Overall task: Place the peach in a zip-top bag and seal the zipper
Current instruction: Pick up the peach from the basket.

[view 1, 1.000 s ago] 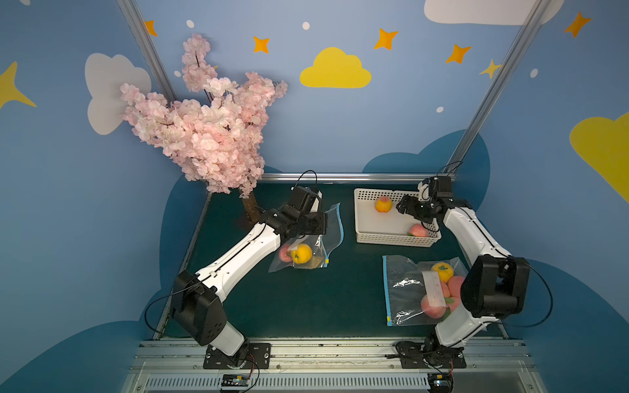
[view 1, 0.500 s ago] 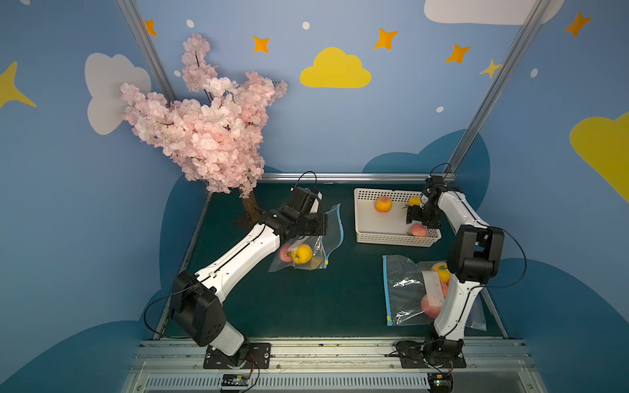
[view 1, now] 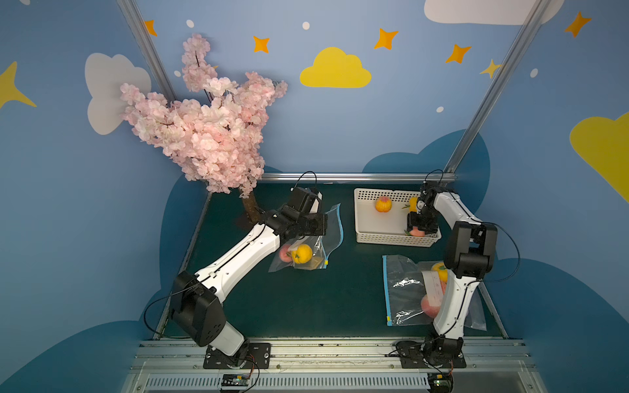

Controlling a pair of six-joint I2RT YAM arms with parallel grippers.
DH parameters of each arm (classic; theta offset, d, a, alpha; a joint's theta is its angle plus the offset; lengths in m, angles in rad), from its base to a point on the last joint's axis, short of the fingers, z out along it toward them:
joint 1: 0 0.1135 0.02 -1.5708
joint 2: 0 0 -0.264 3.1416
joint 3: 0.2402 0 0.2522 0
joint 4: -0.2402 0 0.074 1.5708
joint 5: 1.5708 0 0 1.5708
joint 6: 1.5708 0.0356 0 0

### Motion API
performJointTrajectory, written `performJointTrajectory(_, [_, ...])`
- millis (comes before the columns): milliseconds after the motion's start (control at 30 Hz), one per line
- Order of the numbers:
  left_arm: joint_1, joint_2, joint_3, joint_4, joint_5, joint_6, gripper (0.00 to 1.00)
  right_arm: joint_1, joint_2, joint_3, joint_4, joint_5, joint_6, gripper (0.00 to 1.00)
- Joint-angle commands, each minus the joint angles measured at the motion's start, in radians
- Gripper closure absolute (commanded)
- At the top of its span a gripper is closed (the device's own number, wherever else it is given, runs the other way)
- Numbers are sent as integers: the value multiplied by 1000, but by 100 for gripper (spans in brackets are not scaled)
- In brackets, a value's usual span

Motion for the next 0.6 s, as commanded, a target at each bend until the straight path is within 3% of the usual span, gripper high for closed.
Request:
performJointTrajectory(0, [3,-18,-4,8,12,11,97,1,2,17,-45,-34,-4,52])
performJointTrajectory(433, [3,-5,4,8,19,5,97,-7,-286,-41,74,-229,46,54])
performJointTrajectory(567, [2,-5,11,11,24,6,97,-7,-411,-100,136,-371,57,54])
